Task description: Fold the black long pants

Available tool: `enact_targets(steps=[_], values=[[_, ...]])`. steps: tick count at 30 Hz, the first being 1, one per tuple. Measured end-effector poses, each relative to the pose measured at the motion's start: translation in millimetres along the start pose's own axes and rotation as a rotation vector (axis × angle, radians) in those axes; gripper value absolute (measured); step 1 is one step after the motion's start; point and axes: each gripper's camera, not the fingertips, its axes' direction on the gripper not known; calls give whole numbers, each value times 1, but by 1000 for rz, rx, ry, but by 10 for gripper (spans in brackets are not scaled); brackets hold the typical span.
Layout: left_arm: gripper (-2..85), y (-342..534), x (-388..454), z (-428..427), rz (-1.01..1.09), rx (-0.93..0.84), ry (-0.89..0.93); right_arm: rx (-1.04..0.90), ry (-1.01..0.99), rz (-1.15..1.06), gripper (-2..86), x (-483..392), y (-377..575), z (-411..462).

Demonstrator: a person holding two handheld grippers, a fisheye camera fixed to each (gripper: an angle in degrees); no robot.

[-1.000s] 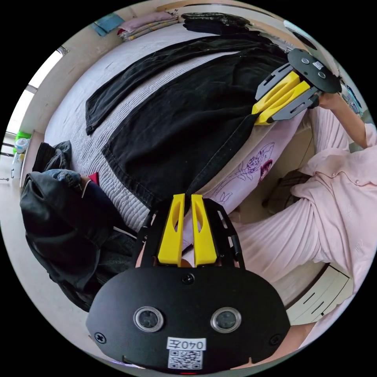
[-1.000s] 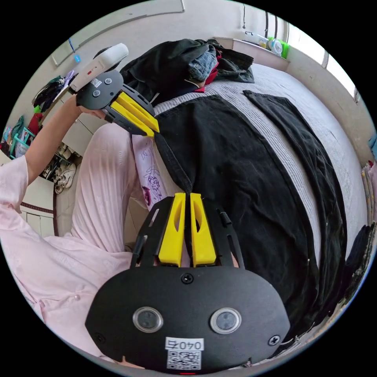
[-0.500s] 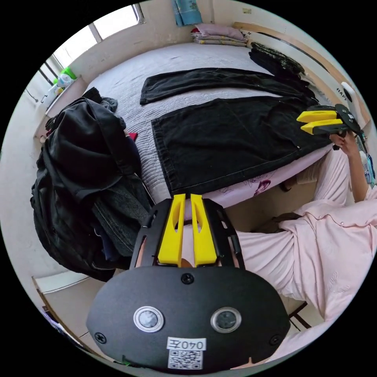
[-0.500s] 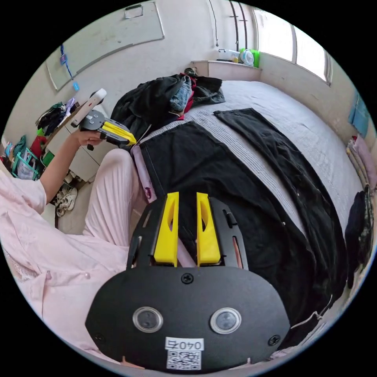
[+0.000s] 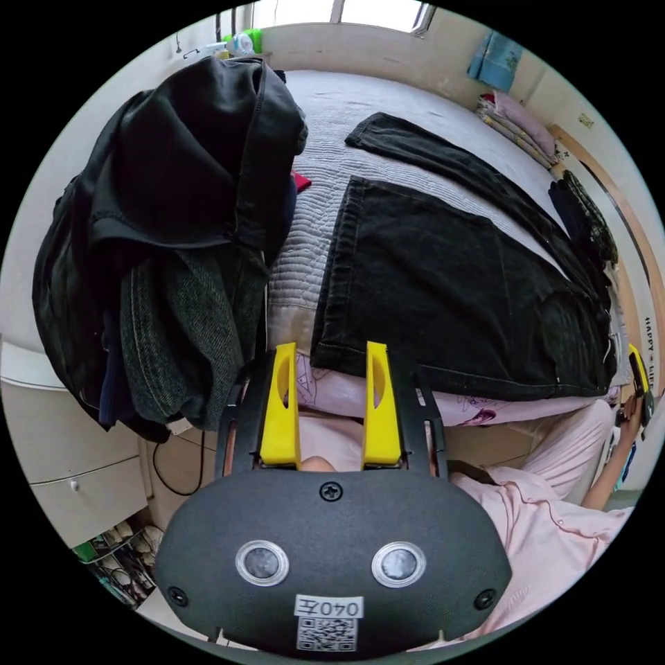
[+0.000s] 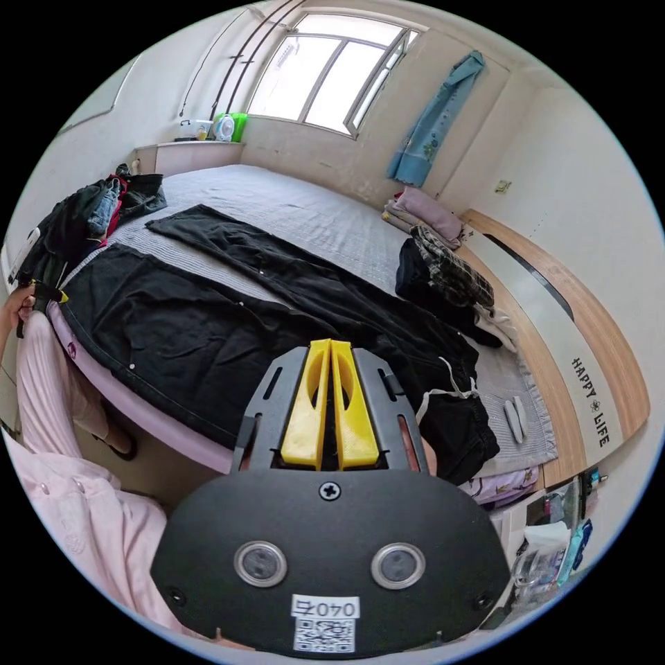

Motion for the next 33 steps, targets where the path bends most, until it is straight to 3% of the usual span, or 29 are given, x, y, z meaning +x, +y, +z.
enact_targets(steps=[6, 11, 16, 19, 25, 33], values=[[3, 0, 34, 2, 103, -7, -156, -38, 95, 51, -10, 40, 11, -13], [-13, -8, 21, 7, 73, -27, -12, -84, 137, 227, -9, 122, 35, -26], [-7, -26, 12, 33, 21, -138, 77, -189, -66, 615, -6, 266, 92, -20], [-7, -36, 27, 39, 51, -164, 29, -233, -188, 799, 13, 335, 127, -7], [-11, -47, 77, 48, 208, -186, -177, -211, -354, 991, 71, 426, 149, 13], [-12, -57, 77, 39, 149, -159, -133, -230, -427, 1129, 70, 495, 154, 18]])
